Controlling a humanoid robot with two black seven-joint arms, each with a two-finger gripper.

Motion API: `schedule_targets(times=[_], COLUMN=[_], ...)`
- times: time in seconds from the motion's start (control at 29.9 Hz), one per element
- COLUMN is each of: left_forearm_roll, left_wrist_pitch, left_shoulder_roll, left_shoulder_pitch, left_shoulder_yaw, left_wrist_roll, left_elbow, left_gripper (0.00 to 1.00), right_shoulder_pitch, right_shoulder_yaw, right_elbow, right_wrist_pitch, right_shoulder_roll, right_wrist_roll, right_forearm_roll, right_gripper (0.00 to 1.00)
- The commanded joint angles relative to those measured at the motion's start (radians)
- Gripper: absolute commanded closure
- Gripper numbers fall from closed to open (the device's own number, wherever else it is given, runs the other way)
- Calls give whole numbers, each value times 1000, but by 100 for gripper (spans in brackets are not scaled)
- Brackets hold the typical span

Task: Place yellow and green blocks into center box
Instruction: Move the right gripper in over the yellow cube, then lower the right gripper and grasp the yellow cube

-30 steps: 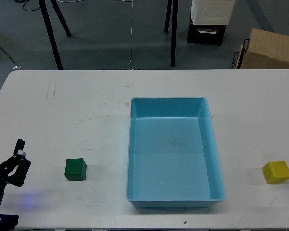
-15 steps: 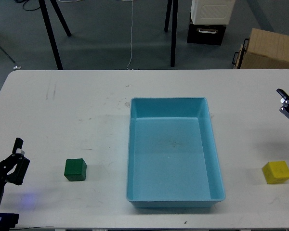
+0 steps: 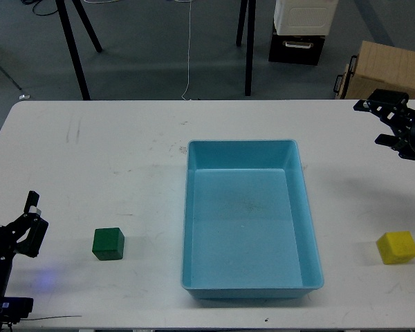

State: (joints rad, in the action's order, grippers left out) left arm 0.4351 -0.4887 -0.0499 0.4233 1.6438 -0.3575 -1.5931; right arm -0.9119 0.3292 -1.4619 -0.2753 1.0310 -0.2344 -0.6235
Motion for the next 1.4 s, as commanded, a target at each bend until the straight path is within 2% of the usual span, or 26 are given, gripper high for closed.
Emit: schedule_targets(times=[0.0, 0.17, 0.4, 0.53, 1.17, 1.24, 1.27, 1.37], left_forearm_roll=[-1, -3, -1, -1, -1, -1, -1, -1], left_wrist_pitch=[0, 0, 0, 0, 0, 0, 0, 0], left_shoulder_roll=[8, 16, 13, 13, 13, 13, 13, 15], left_shoulder_pitch=[-12, -20, -18, -17, -15, -15, -15, -14], left_shoulder_yaw=[-13, -22, -21, -21, -21, -21, -21, -21], left_wrist_roll=[0, 0, 0, 0, 0, 0, 0, 0], left_elbow=[5, 7, 7, 7, 27, 27, 27, 27], left_gripper=[0, 0, 0, 0, 0, 0, 0, 0], right_shoulder_pitch=[-5, 30, 44, 56, 117, 119, 120, 126], right_shoulder_yaw=[-65, -177, -260, -262, -262, -262, -263, -262], right_elbow=[-121, -221, -222, -221, -140, -141, -141, -144], right_wrist_pitch=[-73, -84, -88, -136, -136, -137, -137, -137], right_shoulder_roll=[95, 153, 141, 138, 15, 15, 15, 15], right_wrist_roll=[-36, -43, -52, -79, -82, -80, -82, -82], right_forearm_roll=[-109, -345, -508, -521, -536, -536, -538, -539], right_gripper=[0, 0, 0, 0, 1, 5, 10, 39])
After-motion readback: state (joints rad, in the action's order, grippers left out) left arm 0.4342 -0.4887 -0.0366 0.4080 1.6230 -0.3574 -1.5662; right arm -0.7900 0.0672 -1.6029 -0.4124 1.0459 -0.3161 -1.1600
